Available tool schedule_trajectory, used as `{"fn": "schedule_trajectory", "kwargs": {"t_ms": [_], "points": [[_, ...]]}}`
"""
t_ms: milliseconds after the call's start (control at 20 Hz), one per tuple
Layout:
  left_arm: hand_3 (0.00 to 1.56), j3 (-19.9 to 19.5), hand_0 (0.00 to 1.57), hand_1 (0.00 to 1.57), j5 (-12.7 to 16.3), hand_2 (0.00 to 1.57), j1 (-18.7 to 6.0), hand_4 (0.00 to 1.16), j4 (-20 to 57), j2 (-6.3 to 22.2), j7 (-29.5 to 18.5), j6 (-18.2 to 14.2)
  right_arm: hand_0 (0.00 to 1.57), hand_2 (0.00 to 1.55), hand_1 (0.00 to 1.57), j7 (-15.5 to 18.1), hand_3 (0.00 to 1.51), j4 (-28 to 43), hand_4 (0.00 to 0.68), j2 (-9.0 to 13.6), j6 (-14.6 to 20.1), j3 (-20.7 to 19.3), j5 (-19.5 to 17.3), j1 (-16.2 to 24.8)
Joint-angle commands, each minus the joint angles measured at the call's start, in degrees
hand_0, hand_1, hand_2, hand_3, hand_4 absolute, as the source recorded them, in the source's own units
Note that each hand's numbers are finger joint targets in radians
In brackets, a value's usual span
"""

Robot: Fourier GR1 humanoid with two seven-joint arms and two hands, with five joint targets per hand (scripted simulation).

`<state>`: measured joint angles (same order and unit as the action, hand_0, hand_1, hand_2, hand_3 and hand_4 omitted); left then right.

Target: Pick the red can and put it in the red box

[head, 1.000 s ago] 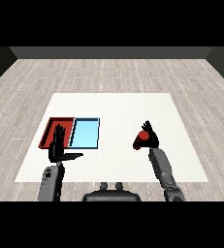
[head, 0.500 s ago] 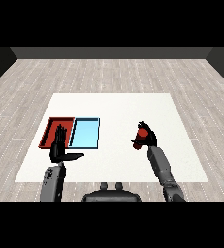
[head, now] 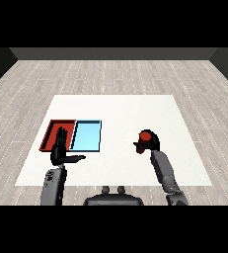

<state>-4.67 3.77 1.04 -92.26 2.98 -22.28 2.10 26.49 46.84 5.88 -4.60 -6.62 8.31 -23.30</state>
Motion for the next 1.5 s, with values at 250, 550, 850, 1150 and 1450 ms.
{"fn": "schedule_trajectory", "kwargs": {"t_ms": [250, 550, 850, 1150, 1450], "points": [[0.0, -0.05, 0.0, 0.0, 1.25, 0.0, -1.74, 0.0, 0.41, 0.12, 2.14, 0.72, 1.46, 1.45, 1.46, -3.55, 1.41, 11.26, 0.661, -0.97, 2.95, 2.17, -1.23, 2.26], [0.0, 2.92, 0.0, 0.0, -1.73, 0.0, 0.64, 0.0, -1.07, 0.35, 2.64, 1.43, 1.43, 1.44, 1.43, 1.47, 1.41, 16.91, 0.649, -3.0, 2.76, 4.35, -2.38, 8.18], [0.0, 13.01, 0.0, 0.0, -3.68, 0.0, -5.25, 0.0, 3.21, -2.92, 5.99, -4.39, 1.43, 1.45, 1.43, -6.81, 1.42, 25.51, 0.653, -0.19, 1.97, 3.08, 0.07, 6.84], [0.0, 17.05, 0.0, 0.0, -1.55, 0.0, -7.68, 0.0, 3.89, -2.96, 8.93, -6.61, 1.44, 1.45, 1.44, -8.09, 1.43, 27.85, 0.658, -5.68, 6.6, 6.58, -2.24, 5.36], [0.0, 22.02, 0.0, 0.0, 0.2, 0.0, -10.75, 0.0, 6.29, -2.98, 9.14, -11.49, 1.44, 1.45, 1.44, -6.9, 1.43, 25.83, 0.658, -5.84, 21.54, 22.65, 3.45, 2.98]]}}
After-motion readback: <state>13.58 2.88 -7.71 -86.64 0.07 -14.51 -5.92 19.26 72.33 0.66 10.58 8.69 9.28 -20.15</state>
